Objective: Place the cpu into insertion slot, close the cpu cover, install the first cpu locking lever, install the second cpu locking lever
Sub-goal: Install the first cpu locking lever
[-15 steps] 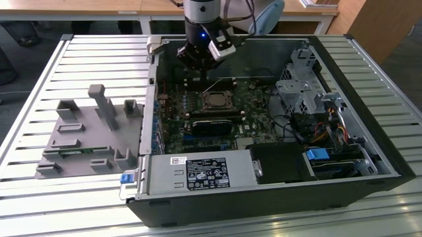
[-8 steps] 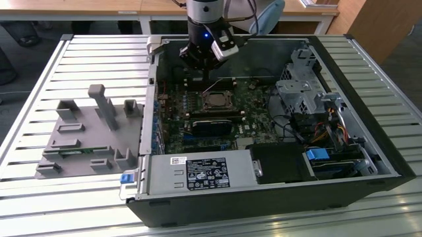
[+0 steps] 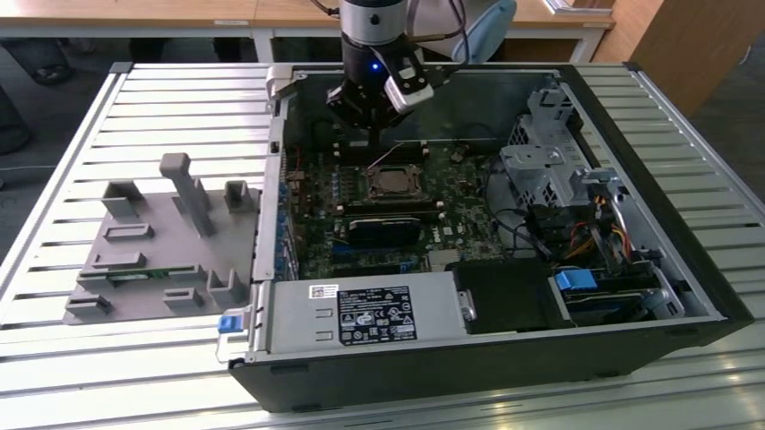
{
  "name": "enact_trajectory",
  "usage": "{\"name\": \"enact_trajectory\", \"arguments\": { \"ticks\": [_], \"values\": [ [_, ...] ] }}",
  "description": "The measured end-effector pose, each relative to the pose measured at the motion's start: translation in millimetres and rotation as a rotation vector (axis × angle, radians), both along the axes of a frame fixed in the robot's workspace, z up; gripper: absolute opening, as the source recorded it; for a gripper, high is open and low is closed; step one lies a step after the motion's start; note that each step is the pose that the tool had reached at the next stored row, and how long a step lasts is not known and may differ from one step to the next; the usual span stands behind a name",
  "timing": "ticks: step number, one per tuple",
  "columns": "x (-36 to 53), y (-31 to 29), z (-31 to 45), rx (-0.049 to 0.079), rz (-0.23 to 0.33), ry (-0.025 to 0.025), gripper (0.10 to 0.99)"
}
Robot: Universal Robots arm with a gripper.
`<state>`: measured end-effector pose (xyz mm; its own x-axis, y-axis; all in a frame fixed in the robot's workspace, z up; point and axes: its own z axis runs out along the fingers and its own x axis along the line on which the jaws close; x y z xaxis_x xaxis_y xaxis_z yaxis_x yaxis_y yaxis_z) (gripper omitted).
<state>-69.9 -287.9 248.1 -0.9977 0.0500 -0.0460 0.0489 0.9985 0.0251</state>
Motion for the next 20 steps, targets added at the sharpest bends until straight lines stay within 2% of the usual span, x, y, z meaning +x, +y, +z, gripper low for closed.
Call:
{"name": "enact_trajectory", "arguments": {
  "ticks": [20],
  "values": [
    [7.2,0.1,-6.9,0.004,0.0,-0.0001,0.106]
  ]
}}
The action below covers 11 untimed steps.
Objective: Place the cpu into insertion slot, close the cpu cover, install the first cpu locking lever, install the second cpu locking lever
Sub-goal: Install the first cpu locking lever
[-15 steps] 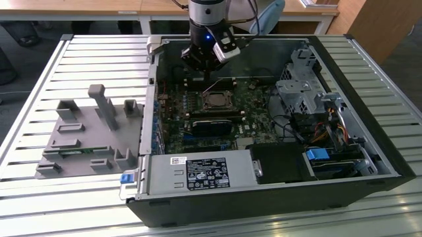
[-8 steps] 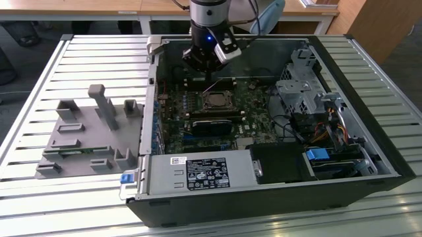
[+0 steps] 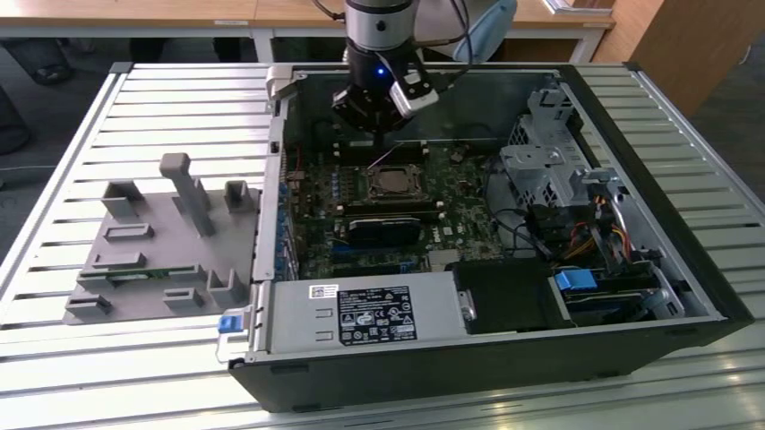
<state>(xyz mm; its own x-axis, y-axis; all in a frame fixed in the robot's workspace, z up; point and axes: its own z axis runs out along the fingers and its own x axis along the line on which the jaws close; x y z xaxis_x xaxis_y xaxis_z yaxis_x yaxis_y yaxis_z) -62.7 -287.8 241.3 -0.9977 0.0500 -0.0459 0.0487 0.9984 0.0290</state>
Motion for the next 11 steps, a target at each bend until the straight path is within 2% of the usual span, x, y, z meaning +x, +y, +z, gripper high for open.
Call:
{"name": "enact_trajectory", "arguments": {
  "ticks": [11],
  "values": [
    [6.7,0.8,-4.8,0.0,0.0,-0.0001,0.106]
  ]
}}
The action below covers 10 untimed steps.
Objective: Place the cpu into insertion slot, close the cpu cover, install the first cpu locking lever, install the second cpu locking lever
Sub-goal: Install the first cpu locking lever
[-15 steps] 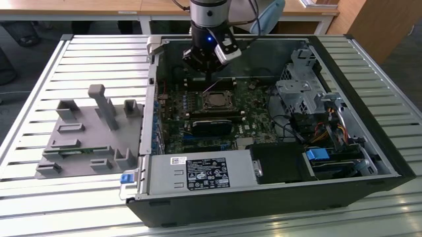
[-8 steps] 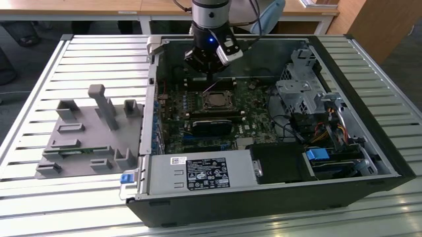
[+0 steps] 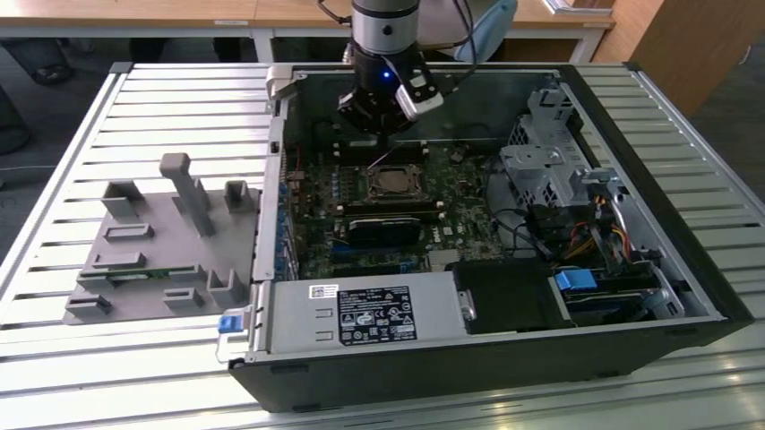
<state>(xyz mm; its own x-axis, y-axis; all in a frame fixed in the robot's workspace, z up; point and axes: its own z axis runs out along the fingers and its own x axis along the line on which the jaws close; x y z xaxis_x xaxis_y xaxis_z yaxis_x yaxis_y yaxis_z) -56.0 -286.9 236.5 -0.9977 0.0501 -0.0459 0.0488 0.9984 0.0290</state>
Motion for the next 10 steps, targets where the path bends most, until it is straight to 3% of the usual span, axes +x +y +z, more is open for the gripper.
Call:
{"name": "enact_trajectory", "arguments": {
  "ticks": [10],
  "values": [
    [3.7,0.9,-4.1,0.0,0.0,0.0,0.106]
  ]
}}
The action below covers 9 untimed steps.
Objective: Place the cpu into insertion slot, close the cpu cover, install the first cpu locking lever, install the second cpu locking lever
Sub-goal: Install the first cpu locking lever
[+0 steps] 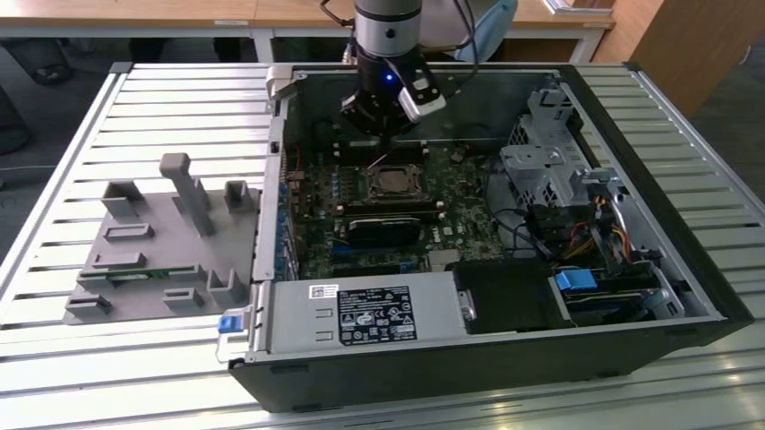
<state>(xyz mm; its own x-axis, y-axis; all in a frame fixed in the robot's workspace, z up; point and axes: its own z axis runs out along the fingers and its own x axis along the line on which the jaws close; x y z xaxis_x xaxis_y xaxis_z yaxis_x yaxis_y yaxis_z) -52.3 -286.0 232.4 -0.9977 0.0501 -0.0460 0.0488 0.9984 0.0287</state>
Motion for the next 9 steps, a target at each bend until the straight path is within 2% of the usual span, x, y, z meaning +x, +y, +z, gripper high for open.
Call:
{"name": "enact_trajectory", "arguments": {
  "ticks": [9],
  "values": [
    [2.0,2.2,-0.9,0.0,0.0,-0.0001,0.106]
  ]
}}
